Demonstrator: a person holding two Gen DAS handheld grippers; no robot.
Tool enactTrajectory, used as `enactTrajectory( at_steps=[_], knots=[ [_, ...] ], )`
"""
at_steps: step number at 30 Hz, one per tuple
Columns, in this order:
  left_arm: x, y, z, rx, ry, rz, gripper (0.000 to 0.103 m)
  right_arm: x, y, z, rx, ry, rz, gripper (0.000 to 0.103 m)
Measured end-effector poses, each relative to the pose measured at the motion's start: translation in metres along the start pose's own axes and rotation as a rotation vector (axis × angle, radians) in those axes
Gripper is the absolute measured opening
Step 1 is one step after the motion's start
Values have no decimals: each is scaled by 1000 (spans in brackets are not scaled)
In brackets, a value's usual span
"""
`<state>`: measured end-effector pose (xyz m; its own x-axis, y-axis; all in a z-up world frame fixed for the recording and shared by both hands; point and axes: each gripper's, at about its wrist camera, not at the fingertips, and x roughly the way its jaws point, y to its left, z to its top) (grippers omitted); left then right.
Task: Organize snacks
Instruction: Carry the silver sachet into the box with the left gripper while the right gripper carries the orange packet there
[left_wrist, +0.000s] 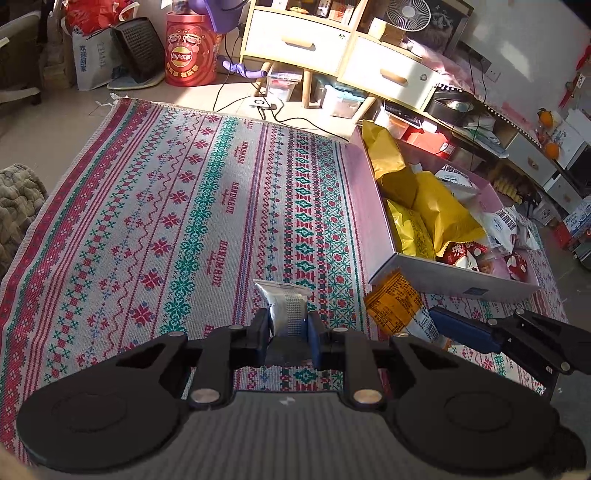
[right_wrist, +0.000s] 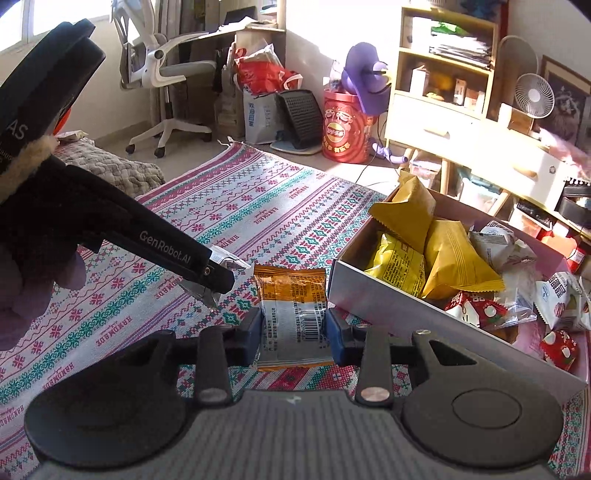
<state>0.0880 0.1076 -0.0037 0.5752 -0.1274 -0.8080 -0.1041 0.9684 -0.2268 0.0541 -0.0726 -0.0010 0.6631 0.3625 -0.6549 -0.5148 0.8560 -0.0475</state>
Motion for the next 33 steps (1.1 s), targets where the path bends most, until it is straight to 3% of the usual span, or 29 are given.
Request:
enactTrajectory(
  at_steps=[6, 16, 24, 33],
  knots=[
    [-2, -12, 4, -3, -21, -37, 26, -21, -13, 5, -33, -14, -47, 34],
    [-9, -48, 23, 1, -93, -92, 26, -38, -64, -1, 58, -101, -130, 34],
    [12, -86, 48, 68, -108, -131, 26, -26, -101, -1, 94, -90, -241, 34],
    [40, -104, 42, 140, -122, -123, 26, -16, -105, -13, 79, -61, -259, 34]
  ],
)
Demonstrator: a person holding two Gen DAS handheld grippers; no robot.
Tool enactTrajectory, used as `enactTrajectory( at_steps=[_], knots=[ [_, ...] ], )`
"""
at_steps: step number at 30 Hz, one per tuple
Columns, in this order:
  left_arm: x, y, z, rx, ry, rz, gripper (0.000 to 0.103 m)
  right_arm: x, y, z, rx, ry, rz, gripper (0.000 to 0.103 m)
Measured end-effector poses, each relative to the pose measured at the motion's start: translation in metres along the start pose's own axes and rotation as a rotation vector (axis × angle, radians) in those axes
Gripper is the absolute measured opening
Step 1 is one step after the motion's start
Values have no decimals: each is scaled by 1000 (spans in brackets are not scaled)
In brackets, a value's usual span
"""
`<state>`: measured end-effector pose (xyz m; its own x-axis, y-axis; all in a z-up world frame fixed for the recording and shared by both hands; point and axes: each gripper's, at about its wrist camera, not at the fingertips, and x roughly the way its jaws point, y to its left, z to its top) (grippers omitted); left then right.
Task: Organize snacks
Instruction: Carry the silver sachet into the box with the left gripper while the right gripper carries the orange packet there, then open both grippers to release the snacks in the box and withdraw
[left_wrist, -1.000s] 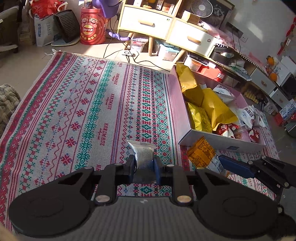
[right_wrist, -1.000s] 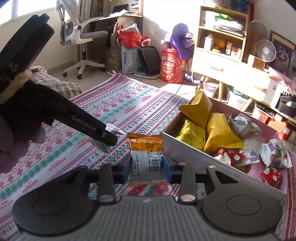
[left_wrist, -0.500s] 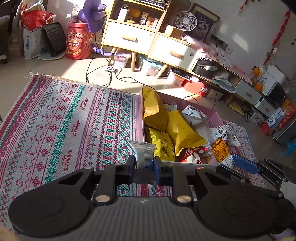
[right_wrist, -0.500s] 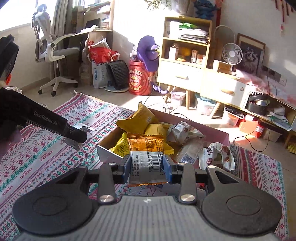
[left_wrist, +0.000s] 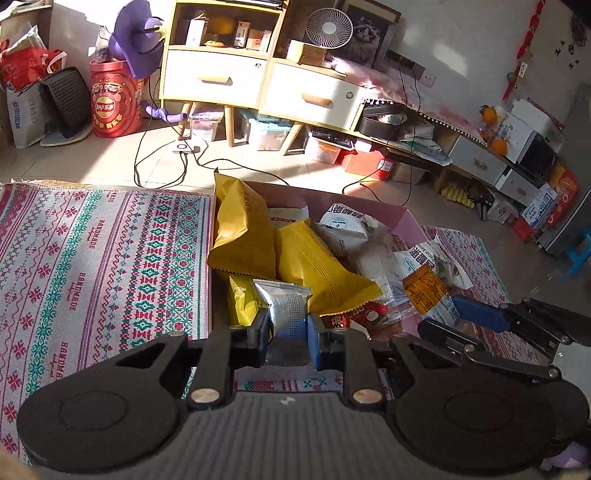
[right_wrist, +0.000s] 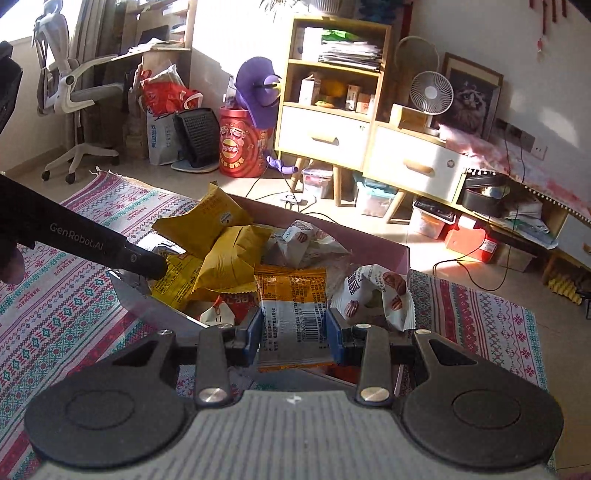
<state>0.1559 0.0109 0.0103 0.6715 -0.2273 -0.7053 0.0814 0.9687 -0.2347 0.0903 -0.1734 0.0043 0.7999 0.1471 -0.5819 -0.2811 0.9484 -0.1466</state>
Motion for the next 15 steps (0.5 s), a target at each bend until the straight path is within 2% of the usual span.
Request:
enactTrajectory(
  at_steps=[6, 12, 14, 15],
  knots=[
    [8, -17, 0, 119, -56, 26, 26, 11, -1, -1, -13, 5, -42, 34],
    [18, -14, -3, 117, -49, 32, 28, 11, -3, -6, -22, -3, -82, 35],
    [18, -16, -4, 113, -59, 46, 32, 10, -5, -6, -9, -3, -73, 36],
    [17, -16, -4, 114, -61, 41, 39, 8, -5, -5, -5, -4, -69, 42]
  ],
)
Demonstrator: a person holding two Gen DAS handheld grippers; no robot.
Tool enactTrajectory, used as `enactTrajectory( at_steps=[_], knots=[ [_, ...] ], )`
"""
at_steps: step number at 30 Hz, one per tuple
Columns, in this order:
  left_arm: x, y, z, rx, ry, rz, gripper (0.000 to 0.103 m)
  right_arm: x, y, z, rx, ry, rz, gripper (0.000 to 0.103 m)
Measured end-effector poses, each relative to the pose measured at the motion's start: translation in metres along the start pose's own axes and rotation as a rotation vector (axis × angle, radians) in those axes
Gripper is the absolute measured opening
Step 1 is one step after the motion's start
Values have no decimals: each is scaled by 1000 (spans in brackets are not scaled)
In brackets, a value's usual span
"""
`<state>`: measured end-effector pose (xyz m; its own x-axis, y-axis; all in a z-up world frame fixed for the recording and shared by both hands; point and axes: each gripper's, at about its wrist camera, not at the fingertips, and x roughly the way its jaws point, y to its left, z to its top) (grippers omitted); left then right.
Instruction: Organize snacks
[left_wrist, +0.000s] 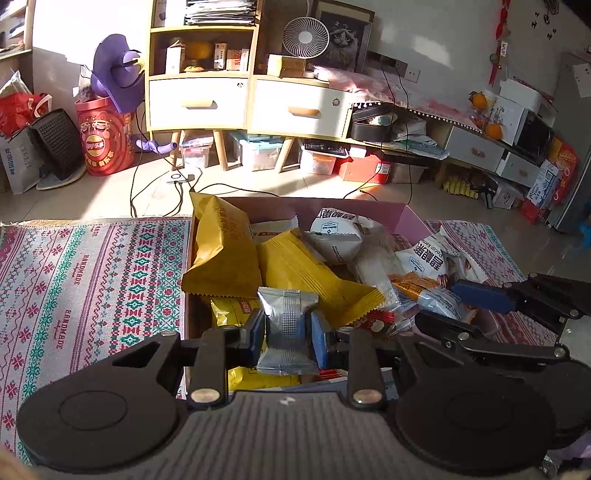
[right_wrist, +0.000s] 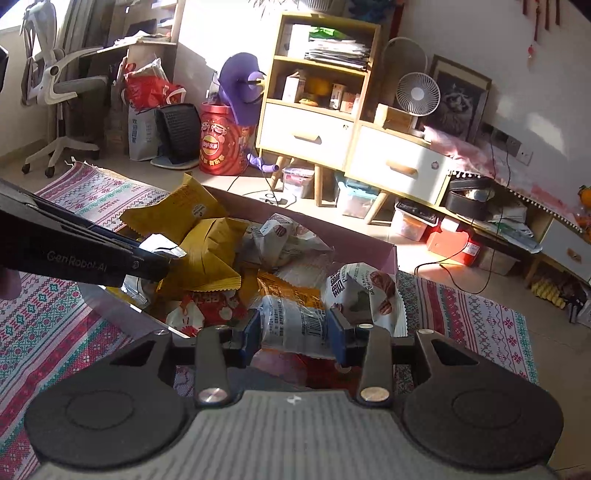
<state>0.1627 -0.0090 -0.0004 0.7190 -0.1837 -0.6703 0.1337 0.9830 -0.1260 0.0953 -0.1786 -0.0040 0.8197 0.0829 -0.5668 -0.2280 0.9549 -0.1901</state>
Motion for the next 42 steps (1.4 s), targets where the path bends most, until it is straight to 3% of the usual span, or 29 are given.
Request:
enactTrajectory(
  at_steps=[1, 6, 10, 15, 19, 25, 35, 42],
  knots=[
    [-2, -1, 0, 4, -3, -2, 46, -1, 0, 1, 0, -1, 3, 48],
    [-4, -1, -1, -12, 20, -6, 63, -12, -4, 2, 17, -19, 5, 61],
    [-12, 2, 1, -68, 40, -21, 72, -19, -10, 0, 75, -4, 37, 65],
    [-28, 0, -5, -82, 83, 27, 86, -33, -5, -1, 52, 10, 33, 73],
    [-39, -3, -16, -100, 149, 41, 91, -39, -6, -4, 96, 71, -16, 84],
    [-60, -13, -30, -50, 137, 95, 101, -59, -9, -16, 164, 128, -41, 94],
    [-94, -26, -35, -6, 99, 177, 103, -79, -7, 2, 282, 188, -71, 102],
    [-106, -34, -56, 1, 148, 224, 103, -94, 2, -14, 304, 227, -90, 102]
  ],
)
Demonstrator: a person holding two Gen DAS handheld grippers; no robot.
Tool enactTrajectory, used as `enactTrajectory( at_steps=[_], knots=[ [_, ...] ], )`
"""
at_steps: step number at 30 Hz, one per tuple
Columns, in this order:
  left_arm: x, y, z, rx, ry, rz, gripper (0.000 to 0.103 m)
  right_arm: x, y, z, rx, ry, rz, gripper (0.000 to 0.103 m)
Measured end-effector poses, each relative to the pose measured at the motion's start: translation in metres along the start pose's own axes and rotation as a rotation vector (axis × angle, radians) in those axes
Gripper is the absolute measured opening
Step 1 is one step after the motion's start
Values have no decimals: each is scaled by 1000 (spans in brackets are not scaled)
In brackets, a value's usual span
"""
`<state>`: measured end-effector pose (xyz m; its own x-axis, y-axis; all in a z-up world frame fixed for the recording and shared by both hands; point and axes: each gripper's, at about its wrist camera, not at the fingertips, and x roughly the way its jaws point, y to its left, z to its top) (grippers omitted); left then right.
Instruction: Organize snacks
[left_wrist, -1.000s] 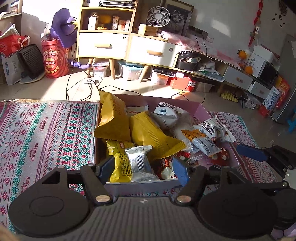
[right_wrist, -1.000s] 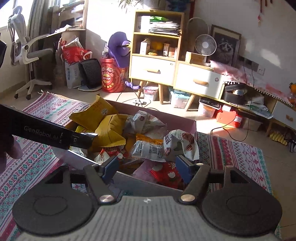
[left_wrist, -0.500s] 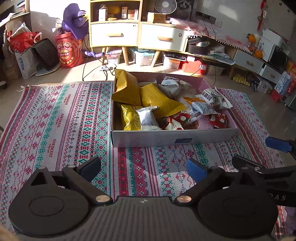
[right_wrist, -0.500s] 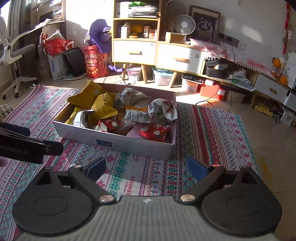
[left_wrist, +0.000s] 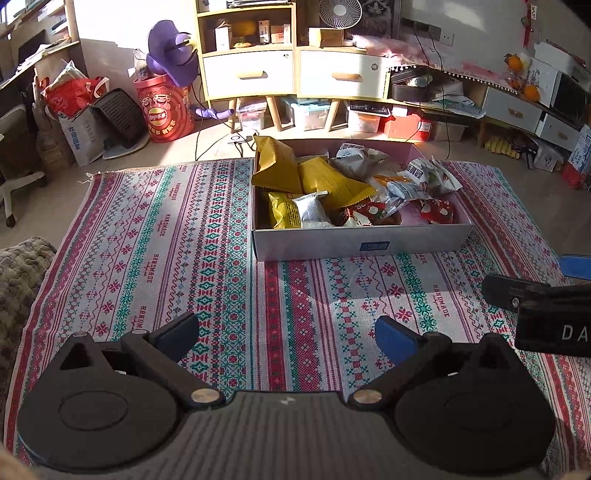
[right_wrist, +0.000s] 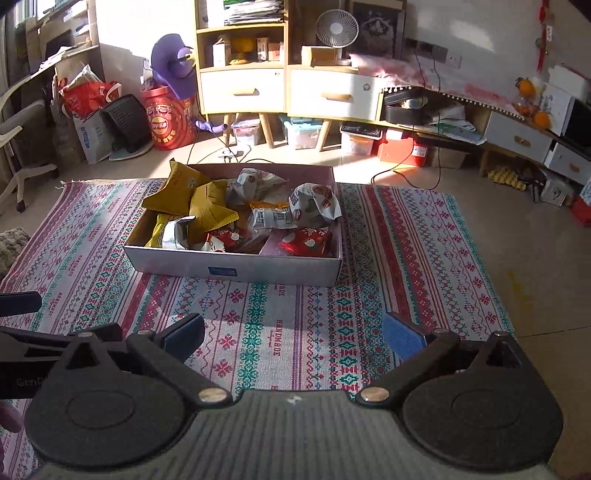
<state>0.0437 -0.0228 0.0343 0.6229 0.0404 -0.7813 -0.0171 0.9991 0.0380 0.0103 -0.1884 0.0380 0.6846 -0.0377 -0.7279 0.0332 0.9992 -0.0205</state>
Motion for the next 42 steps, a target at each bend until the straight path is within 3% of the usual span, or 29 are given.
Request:
enactTrajectory(
  at_steps=[20, 42],
  knots=[
    [-2, 3, -17, -50, 18, 15, 103, 17, 0, -17, 28, 74, -34, 102],
    [-2, 3, -19, -45, 23, 10, 103, 14, 9, -20, -12, 76, -27, 102]
  ],
)
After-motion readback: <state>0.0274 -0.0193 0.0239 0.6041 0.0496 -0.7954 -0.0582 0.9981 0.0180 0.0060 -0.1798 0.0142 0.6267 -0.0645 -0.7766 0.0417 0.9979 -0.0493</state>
